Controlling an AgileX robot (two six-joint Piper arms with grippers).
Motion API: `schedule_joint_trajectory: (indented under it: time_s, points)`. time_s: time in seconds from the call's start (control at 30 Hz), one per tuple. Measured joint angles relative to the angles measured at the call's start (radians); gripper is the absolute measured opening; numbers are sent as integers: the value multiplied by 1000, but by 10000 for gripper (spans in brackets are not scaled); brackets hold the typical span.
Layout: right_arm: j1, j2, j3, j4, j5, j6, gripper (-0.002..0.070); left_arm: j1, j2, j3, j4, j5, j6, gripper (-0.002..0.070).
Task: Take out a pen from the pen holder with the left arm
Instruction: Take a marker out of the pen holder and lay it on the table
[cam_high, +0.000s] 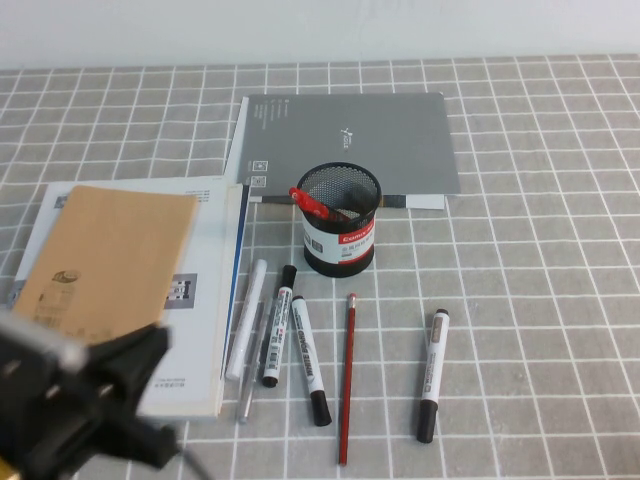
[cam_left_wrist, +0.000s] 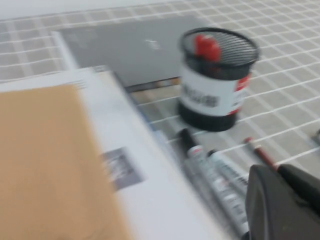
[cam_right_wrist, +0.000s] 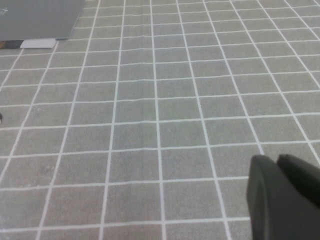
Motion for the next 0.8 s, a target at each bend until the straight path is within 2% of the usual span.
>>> schedule_joint_trajectory:
  time_s: [0.27, 0.43, 0.53, 0.67, 0.8]
  points:
    - [0, 0, 0, 0, 0, 0, -13, 267, -371, 246, -10, 25, 21, -3]
    - [0, 0, 0, 0, 0, 0, -13, 460, -569, 256, 20, 224, 53, -3]
    - [0, 0, 0, 0, 0, 0, -13, 546, -665, 256, 65, 352, 58, -3]
    - [0, 0, 0, 0, 0, 0, -13, 600, -796, 256, 89, 476, 56, -3]
    - [0, 0, 0, 0, 0, 0, -13, 603, -877, 256, 93, 557, 56, -3]
